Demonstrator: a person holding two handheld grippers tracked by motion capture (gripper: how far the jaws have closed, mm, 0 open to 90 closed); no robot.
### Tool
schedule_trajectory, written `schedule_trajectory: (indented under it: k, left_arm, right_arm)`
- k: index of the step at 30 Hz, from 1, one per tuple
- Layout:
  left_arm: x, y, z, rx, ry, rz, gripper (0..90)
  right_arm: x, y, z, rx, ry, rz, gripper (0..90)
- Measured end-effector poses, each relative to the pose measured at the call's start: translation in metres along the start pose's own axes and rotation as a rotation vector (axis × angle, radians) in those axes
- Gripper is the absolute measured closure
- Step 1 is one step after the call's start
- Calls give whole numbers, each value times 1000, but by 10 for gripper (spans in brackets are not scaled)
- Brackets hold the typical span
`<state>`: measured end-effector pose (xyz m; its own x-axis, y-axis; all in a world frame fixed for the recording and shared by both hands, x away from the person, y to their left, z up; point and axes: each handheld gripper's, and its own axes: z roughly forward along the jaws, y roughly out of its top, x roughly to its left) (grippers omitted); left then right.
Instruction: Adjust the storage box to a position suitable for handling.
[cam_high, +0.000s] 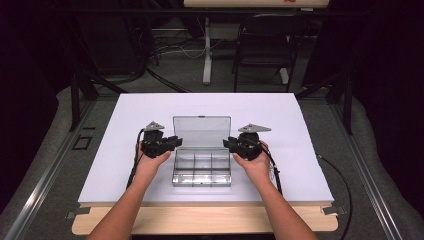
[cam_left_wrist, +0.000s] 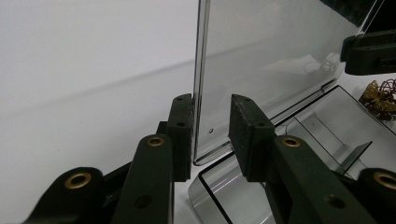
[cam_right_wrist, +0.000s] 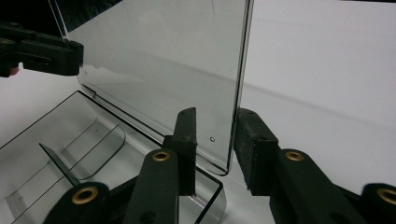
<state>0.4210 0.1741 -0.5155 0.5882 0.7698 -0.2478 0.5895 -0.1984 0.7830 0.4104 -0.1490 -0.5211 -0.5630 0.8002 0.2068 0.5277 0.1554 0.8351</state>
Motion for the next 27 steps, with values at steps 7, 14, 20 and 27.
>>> schedule_trajectory:
  k: [7, 14, 20, 27]
  left_arm:
    - [1, 1, 3, -1, 2, -16, 710]
    - [4, 0, 7, -11, 2, -36, 712]
    - [6, 0, 10, -11, -2, -49, 712]
    - [8, 1, 13, 2, 0, -58, 702]
  right_arm:
    - [-1, 0, 4, -6, -5, 17, 702]
    - [-2, 0, 7, -7, -10, 26, 697]
    - [-2, -1, 10, -9, -18, 26, 694]
    - [-4, 1, 14, 7, -24, 37, 678]
